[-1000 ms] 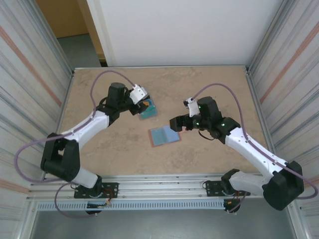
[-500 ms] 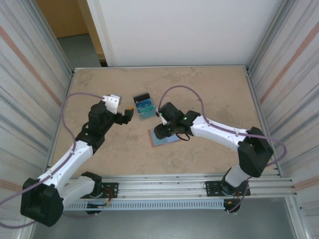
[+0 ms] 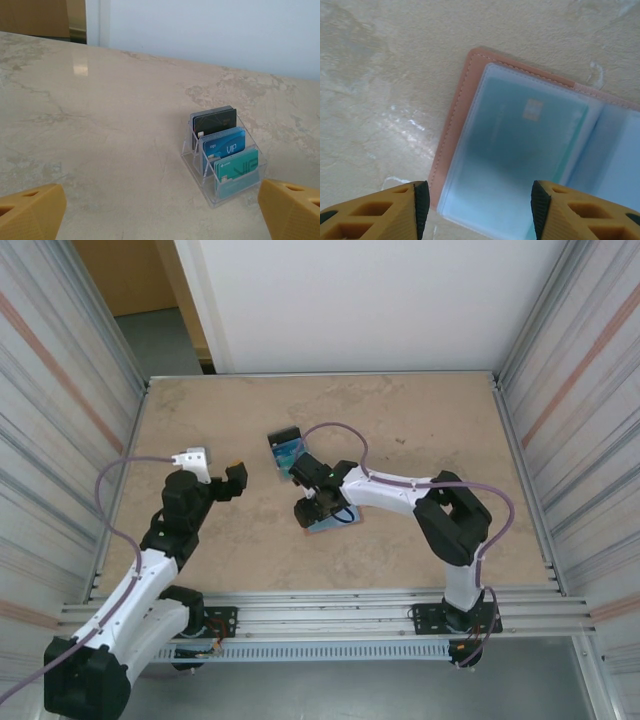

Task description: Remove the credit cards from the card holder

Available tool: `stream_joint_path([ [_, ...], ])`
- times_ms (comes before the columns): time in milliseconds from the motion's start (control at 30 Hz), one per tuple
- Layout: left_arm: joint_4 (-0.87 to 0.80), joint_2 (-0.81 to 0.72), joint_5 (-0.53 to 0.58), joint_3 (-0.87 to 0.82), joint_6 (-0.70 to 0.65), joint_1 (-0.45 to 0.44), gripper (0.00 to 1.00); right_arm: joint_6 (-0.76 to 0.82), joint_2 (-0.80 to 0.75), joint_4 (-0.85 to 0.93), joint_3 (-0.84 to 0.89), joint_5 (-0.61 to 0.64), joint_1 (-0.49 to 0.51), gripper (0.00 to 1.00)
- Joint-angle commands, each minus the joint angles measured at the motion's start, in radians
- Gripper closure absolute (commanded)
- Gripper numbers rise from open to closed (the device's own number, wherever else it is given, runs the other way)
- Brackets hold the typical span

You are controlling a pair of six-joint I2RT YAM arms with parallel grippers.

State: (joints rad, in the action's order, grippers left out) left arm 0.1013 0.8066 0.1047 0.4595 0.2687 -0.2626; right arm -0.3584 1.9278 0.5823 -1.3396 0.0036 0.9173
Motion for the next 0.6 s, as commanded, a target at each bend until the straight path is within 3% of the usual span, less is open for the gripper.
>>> stream_joint_path([
  [0,-0.015,0.006,-0.007,0.009,0.036,0.006,0.01,-0.014,0.029,0.037,-0.028,0.019,0.008,0.41],
  [267,-0.026,0.029,-0.017,0.019,0.047,0.006,0.01,-0.008,0.047,0.039,-0.034,0.021,0.015,0.34],
  [567,-0.041,0.037,-0.017,0.023,0.056,0.006,0.01,-0.012,0.076,0.055,-0.034,0.048,0.017,0.37],
])
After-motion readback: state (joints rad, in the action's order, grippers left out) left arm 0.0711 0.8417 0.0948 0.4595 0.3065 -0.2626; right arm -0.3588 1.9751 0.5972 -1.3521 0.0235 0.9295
